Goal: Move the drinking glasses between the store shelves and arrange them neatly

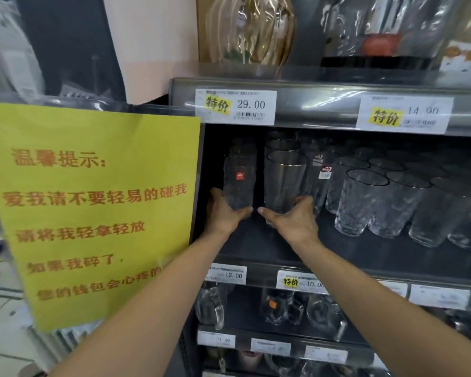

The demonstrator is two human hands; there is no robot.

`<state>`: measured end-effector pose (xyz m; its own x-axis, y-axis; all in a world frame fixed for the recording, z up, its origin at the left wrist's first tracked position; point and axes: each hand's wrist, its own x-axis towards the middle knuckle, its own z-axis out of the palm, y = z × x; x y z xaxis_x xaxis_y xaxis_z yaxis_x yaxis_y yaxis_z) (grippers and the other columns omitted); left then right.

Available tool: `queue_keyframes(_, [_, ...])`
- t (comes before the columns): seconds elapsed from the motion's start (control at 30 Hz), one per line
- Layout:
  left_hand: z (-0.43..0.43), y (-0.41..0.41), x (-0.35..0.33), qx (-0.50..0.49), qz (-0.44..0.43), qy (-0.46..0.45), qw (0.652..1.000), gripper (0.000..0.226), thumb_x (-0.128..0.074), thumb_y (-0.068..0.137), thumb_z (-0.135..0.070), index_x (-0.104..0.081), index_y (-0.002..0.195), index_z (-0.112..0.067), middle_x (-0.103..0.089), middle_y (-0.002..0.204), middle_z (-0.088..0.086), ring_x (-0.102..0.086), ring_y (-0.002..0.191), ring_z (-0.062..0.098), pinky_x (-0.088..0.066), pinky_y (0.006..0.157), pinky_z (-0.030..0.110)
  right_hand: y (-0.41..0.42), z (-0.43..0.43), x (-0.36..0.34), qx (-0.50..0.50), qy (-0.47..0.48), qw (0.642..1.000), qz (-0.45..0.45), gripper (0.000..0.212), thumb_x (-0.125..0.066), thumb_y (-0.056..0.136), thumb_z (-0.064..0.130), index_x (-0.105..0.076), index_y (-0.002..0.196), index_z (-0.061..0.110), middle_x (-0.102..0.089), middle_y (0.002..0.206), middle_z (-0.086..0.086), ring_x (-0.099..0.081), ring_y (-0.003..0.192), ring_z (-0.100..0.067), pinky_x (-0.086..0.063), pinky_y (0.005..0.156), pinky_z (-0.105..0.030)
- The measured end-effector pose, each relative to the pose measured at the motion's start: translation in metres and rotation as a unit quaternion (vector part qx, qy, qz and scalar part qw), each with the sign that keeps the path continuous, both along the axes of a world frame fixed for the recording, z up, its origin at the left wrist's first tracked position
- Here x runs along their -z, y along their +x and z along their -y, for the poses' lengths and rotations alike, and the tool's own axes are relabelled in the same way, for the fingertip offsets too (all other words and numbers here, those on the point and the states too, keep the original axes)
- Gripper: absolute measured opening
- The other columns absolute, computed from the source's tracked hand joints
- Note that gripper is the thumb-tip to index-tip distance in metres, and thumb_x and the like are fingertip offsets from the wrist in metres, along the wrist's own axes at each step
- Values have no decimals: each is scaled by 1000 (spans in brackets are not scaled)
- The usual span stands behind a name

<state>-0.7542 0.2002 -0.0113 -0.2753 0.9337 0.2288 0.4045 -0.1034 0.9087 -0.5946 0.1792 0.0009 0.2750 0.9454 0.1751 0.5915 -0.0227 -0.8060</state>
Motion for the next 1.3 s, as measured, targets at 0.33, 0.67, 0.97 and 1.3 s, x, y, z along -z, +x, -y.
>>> queue_keyframes(0.33, [2, 0, 1, 0, -3, -3, 1000, 64, -86, 74, -19, -45, 122, -7, -63, 122, 9, -61, 110, 23, -42, 82, 24, 6, -10, 10, -16, -5, 997, -80, 78, -82, 55, 60, -34, 107, 27, -61, 113, 5, -61, 110, -22, -44, 104, -47])
queue_keyframes(0.67, [1, -3, 2, 16, -6, -11, 1000, 62, -83, 78, -19, -48, 128, -7, -62, 127, 11, -60, 116, 26, -42, 86, 24, 9, -6, 7, -52, -38, 988, -141, 64, -71, 57, 43, -47, 116, 34, -63, 118, 6, -57, 117, -24, -39, 109, -46])
queue_keyframes(0.97, [4, -2, 0, 19, 0, -6, 1000, 64, -81, 80, -18, -46, 132, -7, -62, 129, 11, -59, 118, 26, -42, 88, 24, 4, -11, 12, -27, 5, 998, -58, 98, -76, 44, 77, -44, 118, 21, -56, 120, 4, -60, 108, -16, -49, 97, -40])
queue_keyframes(1.3, [0, -3, 4, 15, -3, -4, 1000, 64, -82, 79, -18, -47, 131, -7, -61, 129, 12, -59, 119, 28, -44, 90, 25, 9, -8, 9, -38, 32, 996, -76, 66, -81, 74, 27, -45, 128, 11, -55, 126, -4, -57, 110, -20, -44, 87, -27])
